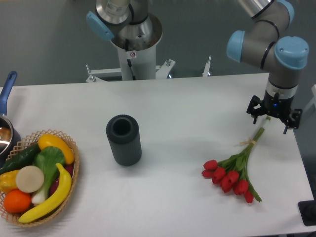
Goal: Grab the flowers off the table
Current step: 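Lower the open gripper toward the tulip stems near the tied band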
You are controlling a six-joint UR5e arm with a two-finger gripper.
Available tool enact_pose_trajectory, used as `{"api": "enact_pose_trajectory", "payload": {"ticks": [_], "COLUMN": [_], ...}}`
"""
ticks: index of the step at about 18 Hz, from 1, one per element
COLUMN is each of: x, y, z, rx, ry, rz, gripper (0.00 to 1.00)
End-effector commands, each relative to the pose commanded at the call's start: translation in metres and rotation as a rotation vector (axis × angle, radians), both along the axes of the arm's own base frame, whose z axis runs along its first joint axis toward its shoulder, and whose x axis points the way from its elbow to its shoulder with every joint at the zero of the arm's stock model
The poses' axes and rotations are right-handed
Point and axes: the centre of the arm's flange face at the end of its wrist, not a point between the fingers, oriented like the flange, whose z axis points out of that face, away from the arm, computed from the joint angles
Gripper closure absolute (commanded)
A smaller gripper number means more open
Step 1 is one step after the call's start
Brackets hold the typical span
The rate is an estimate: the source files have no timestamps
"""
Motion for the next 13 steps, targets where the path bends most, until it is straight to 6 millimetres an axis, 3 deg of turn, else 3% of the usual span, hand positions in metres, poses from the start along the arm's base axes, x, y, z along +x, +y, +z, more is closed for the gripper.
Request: {"api": "enact_pose_trajectory", "payload": {"ticks": [6,13], "x": [0.003,0.002], "y": [0.002,0.018], "z": [-0.005,-0.041], "rx": [-0.001,0.038], "ry": [-0.005,-0.006], "rz": [0.002,0.117], "gripper": [0.00,0.00]}}
